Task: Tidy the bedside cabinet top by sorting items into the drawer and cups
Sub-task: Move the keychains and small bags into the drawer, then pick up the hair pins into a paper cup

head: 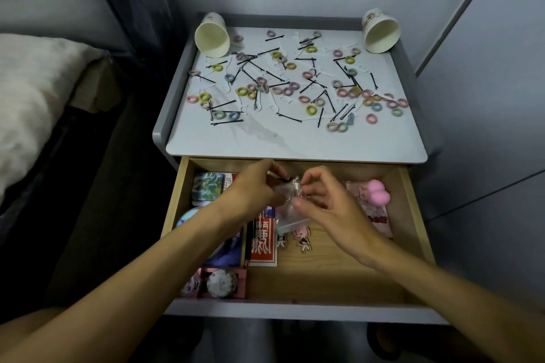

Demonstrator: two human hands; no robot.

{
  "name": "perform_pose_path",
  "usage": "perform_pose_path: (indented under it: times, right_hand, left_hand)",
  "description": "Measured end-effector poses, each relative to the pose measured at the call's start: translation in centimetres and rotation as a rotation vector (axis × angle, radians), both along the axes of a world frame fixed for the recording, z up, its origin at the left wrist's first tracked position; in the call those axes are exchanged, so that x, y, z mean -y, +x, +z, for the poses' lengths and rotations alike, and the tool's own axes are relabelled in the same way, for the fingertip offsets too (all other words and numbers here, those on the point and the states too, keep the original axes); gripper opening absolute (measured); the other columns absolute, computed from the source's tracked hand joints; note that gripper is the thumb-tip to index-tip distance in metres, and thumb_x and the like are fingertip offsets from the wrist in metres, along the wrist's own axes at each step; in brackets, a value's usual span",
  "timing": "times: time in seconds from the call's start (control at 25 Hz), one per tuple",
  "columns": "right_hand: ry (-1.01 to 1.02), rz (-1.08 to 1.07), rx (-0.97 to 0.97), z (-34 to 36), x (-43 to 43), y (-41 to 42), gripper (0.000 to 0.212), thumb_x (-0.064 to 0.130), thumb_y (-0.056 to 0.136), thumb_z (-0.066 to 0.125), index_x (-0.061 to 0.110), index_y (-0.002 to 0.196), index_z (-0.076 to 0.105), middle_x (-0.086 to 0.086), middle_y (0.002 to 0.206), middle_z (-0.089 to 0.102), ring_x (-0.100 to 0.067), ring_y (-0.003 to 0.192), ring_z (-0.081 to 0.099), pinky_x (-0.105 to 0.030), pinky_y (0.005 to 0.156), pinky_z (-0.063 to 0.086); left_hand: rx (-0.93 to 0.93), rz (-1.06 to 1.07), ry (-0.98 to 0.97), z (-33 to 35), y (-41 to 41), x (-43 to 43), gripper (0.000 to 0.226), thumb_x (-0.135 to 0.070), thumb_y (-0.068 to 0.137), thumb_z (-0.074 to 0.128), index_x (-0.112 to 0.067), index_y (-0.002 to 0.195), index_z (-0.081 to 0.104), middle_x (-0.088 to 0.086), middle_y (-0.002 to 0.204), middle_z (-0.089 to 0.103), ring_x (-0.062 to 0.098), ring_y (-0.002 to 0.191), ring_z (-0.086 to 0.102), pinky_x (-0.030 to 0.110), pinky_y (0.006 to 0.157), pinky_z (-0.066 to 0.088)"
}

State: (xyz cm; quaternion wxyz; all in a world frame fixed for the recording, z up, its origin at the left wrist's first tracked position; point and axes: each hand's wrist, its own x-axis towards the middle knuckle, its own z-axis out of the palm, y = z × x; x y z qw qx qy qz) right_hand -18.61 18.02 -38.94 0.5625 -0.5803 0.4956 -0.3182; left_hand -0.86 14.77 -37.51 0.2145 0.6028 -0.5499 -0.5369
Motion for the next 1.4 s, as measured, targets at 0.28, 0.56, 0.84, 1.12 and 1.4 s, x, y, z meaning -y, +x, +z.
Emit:
perform_pose_path:
  times: [0.28,0.56,0.84,1.12,1.4]
  right_hand:
    - [-0.018,-0.144,-0.239,-2.8,1.1,-2.0,0.017,0.004,0.088,0.064,0.020,0.092,0.066,0.008,0.094,0.069,-0.007,0.089,0.065,-0.019,0.078,0.052]
    - [-0.010,-0.296,-0.432,-7.2,3.6,-4.1,0.029,-0.011,0.082,0.066,0.017,0.088,0.065,-0.002,0.090,0.068,-0.019,0.091,0.065,-0.012,0.071,0.048]
    - [-0.207,-0.119,-0.749,-6.3,3.1,-4.0,0.023,0.005,0.082,0.073,0.018,0.101,0.069,0.003,0.105,0.058,-0.017,0.102,0.058,-0.020,0.086,0.042]
    - [-0.351,-0.087,-0.799,-1.6,1.3,-4.2,0.021,0.014,0.088,0.067,0.027,0.104,0.068,0.012,0.110,0.052,-0.004,0.100,0.051,-0.007,0.084,0.038]
    - [-0.613,-0.232,-0.756,5.3,9.8,-10.0,0.016,0.008,0.088,0.064,0.015,0.100,0.072,-0.001,0.096,0.067,-0.010,0.080,0.059,-0.017,0.073,0.043]
  left_hand:
    - [0.069,-0.010,-0.042,-0.3,-0.5,-0.1,0.034,-0.010,0.083,0.074,-0.025,0.105,0.054,-0.002,0.104,0.066,0.011,0.093,0.063,0.030,0.077,0.055]
    - [0.104,-0.021,-0.056,0.0,-0.5,0.1,0.026,-0.013,0.086,0.072,-0.024,0.104,0.057,-0.004,0.100,0.066,0.011,0.092,0.063,0.024,0.072,0.050]
    - [0.099,-0.022,-0.045,0.1,-0.1,0.4,0.021,-0.015,0.085,0.071,-0.022,0.101,0.060,-0.002,0.096,0.069,0.013,0.087,0.065,0.025,0.068,0.047]
    - [0.085,-0.065,-0.096,1.9,-0.6,0.0,0.010,-0.021,0.091,0.066,-0.021,0.100,0.062,-0.003,0.095,0.070,0.012,0.084,0.067,0.025,0.068,0.050]
    - [-0.106,-0.002,-0.173,7.1,-4.1,4.1,0.011,-0.014,0.095,0.059,-0.010,0.105,0.064,0.009,0.101,0.072,0.022,0.089,0.071,0.036,0.081,0.056]
